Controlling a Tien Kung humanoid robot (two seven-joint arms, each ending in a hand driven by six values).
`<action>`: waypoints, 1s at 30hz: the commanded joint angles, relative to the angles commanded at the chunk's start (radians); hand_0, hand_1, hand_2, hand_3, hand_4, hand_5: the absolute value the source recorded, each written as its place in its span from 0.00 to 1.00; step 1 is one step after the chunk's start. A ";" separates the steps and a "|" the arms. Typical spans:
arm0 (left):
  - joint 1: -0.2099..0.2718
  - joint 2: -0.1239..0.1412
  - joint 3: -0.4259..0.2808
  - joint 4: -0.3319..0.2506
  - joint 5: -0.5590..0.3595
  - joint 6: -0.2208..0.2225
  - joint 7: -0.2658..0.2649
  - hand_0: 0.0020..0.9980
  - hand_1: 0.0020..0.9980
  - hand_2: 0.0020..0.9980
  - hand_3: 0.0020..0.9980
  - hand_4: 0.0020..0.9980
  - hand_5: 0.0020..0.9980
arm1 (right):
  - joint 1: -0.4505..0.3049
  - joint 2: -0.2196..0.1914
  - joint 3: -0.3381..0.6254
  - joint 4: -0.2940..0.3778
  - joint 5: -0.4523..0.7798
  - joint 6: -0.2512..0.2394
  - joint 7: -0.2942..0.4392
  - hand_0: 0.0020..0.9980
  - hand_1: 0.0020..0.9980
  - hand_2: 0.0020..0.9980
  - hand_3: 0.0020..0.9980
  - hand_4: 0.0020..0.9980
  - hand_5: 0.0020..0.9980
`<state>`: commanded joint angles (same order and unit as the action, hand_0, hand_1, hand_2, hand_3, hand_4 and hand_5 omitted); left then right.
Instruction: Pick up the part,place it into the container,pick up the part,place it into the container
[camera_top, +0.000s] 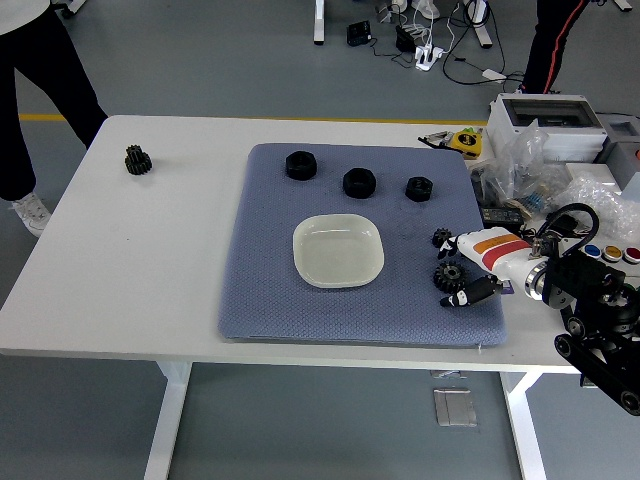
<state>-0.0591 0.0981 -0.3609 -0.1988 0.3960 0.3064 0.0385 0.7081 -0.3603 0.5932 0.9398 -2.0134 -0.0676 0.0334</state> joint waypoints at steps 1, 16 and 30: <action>0.000 0.000 -0.001 0.000 0.002 0.000 0.001 0.64 0.64 0.64 0.57 0.65 0.56 | 0.001 0.002 -0.002 -0.005 -0.003 -0.003 -0.001 0.48 0.60 0.65 0.58 0.88 0.36; -0.001 -0.001 -0.007 -0.001 0.010 0.000 0.003 0.64 0.64 0.64 0.57 0.65 0.56 | 0.011 0.013 -0.016 -0.053 -0.033 -0.012 -0.008 0.36 0.49 0.57 0.53 0.81 0.33; 0.004 0.000 -0.015 -0.002 0.024 -0.001 0.008 0.64 0.64 0.64 0.57 0.65 0.56 | 0.007 0.002 -0.011 -0.009 -0.034 -0.048 0.003 0.17 0.38 0.50 0.50 0.72 0.31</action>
<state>-0.0550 0.0985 -0.3755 -0.2007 0.4197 0.3052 0.0468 0.7151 -0.3585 0.5818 0.9305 -2.0472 -0.1151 0.0363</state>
